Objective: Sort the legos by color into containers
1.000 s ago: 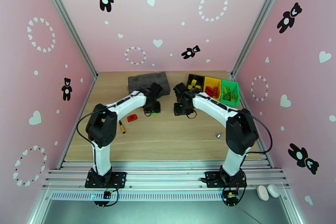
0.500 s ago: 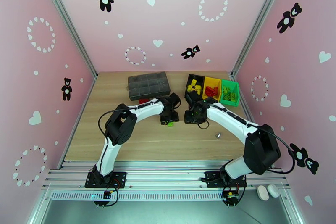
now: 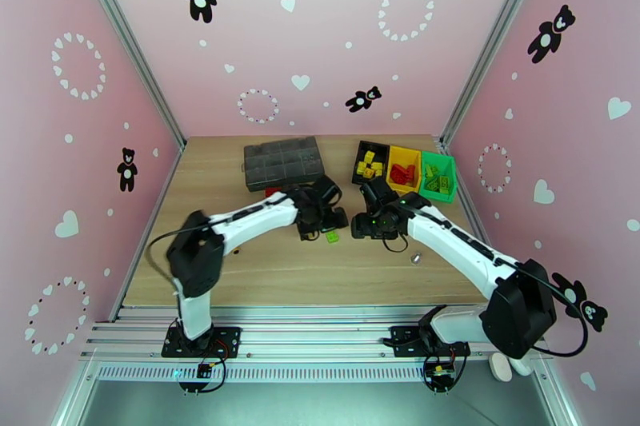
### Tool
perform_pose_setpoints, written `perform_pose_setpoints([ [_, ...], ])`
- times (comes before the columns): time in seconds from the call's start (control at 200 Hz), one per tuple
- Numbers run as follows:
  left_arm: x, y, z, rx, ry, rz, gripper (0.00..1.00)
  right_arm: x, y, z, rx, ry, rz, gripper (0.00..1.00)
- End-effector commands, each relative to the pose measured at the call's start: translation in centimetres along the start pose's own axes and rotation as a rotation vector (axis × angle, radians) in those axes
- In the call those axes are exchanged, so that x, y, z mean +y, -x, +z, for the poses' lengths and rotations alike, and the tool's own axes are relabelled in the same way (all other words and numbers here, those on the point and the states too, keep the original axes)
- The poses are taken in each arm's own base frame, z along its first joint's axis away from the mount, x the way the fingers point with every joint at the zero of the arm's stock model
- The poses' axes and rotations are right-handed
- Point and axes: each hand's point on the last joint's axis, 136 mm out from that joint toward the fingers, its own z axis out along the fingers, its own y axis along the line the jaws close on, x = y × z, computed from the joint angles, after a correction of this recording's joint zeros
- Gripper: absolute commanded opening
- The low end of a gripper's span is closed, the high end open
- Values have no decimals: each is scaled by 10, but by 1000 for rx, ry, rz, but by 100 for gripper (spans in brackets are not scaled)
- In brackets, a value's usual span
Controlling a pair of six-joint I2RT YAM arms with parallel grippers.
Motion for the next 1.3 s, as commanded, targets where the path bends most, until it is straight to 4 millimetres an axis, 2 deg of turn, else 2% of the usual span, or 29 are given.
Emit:
perform_pose_setpoints([
  [0.0,47,14,-24,-78,74,-48,99,19,-15,19,82,26,-78,68],
  [0.165,101,22,-35,-112,76,-158,98,39,-30,49,178,-33,-160,68],
  [0.25,116,21,-37,-112,71,-190,98,47,-33,61,216,-44,-163,68],
  [0.365,129,20,-38,-113,74,-214,99,59,-27,74,241,-44,-182,68],
  [0.611,132,17,-33,-86,60,-213,99,73,-7,103,286,-91,-211,61],
  [0.841,124,21,-28,-61,45,-190,98,67,9,118,300,-167,-186,54],
  [1.056,117,24,-24,-43,35,-173,98,61,9,125,325,-188,-177,48],
  [1.291,112,28,-22,-31,32,-154,98,67,21,123,303,-171,-170,52],
])
